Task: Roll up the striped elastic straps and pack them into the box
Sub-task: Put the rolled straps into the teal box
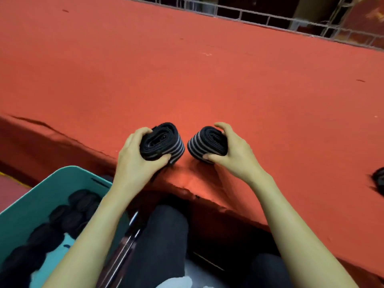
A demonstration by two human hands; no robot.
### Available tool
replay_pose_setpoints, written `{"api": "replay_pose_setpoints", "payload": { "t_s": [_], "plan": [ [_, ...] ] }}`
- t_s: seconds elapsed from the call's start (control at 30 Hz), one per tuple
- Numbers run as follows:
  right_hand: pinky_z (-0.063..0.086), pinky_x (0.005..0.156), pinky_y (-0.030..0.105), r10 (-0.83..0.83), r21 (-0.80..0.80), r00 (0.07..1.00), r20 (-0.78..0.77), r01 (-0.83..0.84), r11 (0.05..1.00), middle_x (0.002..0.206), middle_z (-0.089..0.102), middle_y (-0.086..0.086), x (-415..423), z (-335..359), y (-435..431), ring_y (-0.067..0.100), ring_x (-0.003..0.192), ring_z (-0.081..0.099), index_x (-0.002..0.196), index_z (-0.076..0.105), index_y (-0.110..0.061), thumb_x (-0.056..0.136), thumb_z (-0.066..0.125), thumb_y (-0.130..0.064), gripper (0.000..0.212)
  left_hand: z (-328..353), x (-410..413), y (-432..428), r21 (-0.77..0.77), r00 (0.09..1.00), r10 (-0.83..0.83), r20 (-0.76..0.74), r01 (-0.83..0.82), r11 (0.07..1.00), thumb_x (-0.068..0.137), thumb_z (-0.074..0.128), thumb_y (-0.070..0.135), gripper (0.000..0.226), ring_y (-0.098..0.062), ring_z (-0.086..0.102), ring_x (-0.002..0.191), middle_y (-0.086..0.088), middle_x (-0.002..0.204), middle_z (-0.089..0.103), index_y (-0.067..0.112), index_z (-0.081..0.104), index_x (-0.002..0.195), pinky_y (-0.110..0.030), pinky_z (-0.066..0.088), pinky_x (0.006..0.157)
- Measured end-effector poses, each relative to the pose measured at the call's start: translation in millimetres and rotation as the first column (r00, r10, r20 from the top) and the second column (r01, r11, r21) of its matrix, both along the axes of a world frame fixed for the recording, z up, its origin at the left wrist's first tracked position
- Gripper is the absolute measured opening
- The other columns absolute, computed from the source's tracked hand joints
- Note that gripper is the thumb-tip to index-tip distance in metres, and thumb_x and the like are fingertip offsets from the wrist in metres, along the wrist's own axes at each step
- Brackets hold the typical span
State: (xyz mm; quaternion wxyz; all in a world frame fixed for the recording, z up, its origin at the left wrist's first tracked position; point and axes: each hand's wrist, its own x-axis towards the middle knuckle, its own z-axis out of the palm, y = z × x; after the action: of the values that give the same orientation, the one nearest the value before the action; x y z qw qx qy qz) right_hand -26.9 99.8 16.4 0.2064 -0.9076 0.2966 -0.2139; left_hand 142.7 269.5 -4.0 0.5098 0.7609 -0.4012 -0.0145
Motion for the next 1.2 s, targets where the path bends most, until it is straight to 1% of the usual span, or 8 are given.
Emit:
{"api": "replay_pose_setpoints", "payload": {
  "t_s": [0.2,0.3,0.4,0.5,0.67,0.9,1.07,1.2],
  "plan": [
    [0.045,0.094,0.039,0.339,-0.046,0.937,-0.079,-0.343,0.938,0.128,0.057,-0.005,109.6,-18.8,65.0,0.02,0.119,0.052,0.135,0.04,-0.03,0.071,0.075,-0.046,0.074,-25.3,38.5,98.2,0.099,0.935,0.354,0.036,-0.355,0.929,0.067,0.079,0.024,0.058,-0.018,0.051,0.102,0.002,0.111,0.054,0.022,0.05,0.118,-0.036,0.042,0.086],
    [0.043,0.092,0.037,0.471,-0.084,0.874,-0.121,-0.482,0.872,0.125,0.059,-0.003,148.1,-29.8,100.6,0.022,0.115,0.053,0.135,0.04,-0.029,0.073,0.074,-0.047,0.073,-44.2,48.5,135.5,0.152,0.866,0.501,-0.012,-0.493,0.857,0.068,0.079,0.023,0.057,-0.022,0.051,0.102,0.005,0.107,0.048,0.02,0.048,0.116,-0.035,0.04,0.083],
    [0.043,0.09,0.038,0.572,-0.107,0.802,-0.173,-0.593,0.798,0.122,0.059,0.0,178.0,-38.4,133.1,0.025,0.111,0.054,0.137,0.039,-0.028,0.076,0.072,-0.048,0.073,-63.2,55.9,164.6,0.213,0.783,0.619,-0.061,-0.596,0.774,0.069,0.077,0.024,0.055,-0.024,0.052,0.098,0.001,0.109,0.048,0.019,0.048,0.116,-0.034,0.039,0.08],
    [0.042,0.087,0.037,0.631,-0.112,0.747,-0.208,-0.659,0.744,0.12,0.06,0.001,200.9,-47.7,162.8,0.026,0.11,0.054,0.136,0.039,-0.028,0.075,0.072,-0.05,0.073,-80.8,60.3,186.5,0.331,0.692,0.717,-0.085,-0.659,0.675,0.071,0.075,0.027,0.055,-0.028,0.052,0.098,-0.002,0.109,0.045,0.018,0.044,0.115,-0.036,0.039,0.079],
    [0.041,0.08,0.035,0.659,-0.04,0.671,-0.341,-0.71,0.703,0.122,0.058,0.0,233.9,-71.8,194.3,0.026,0.111,0.054,0.132,0.038,-0.029,0.075,0.071,-0.049,0.069,-115.8,58.6,200.6,0.531,0.613,0.776,-0.147,-0.613,0.585,0.074,0.072,0.029,0.056,-0.035,0.051,0.1,-0.009,0.114,0.043,0.012,0.038,0.115,-0.043,0.043,0.077],
    [0.047,0.079,0.04,0.728,0.201,0.538,-0.426,-0.728,0.655,0.113,0.059,0.003,263.1,-103.2,206.5,0.028,0.099,0.057,0.12,0.038,-0.022,0.073,0.073,-0.033,0.06,-147.6,48.5,200.7,0.783,0.574,0.792,-0.207,-0.388,0.486,0.083,0.06,0.01,0.045,-0.041,0.042,0.112,-0.018,0.125,0.035,0.003,0.031,0.116,-0.044,0.04,0.081],
    [0.047,0.074,0.04,0.787,0.329,0.386,-0.481,-0.753,0.571,0.097,0.056,0.004,276.8,-118.7,217.6,0.029,0.084,0.053,0.118,0.038,-0.018,0.073,0.072,-0.026,0.058,-157.5,47.5,199.0,0.849,0.533,0.817,-0.222,-0.306,0.431,0.084,0.058,0.005,0.047,-0.034,0.032,0.122,-0.015,0.133,0.03,0.004,0.029,0.121,-0.04,0.039,0.086],
    [0.049,0.079,0.046,0.812,0.401,0.313,-0.492,-0.747,0.531,0.097,0.058,0.008,283.0,-134.9,225.6,0.031,0.085,0.056,0.114,0.037,-0.018,0.074,0.072,-0.024,0.053,-162.6,47.7,200.0,0.878,0.516,0.83,-0.211,-0.274,0.393,0.084,0.059,0.003,0.049,-0.032,0.032,0.123,-0.014,0.135,0.031,0.005,0.029,0.123,-0.04,0.039,0.087]
  ]
}}
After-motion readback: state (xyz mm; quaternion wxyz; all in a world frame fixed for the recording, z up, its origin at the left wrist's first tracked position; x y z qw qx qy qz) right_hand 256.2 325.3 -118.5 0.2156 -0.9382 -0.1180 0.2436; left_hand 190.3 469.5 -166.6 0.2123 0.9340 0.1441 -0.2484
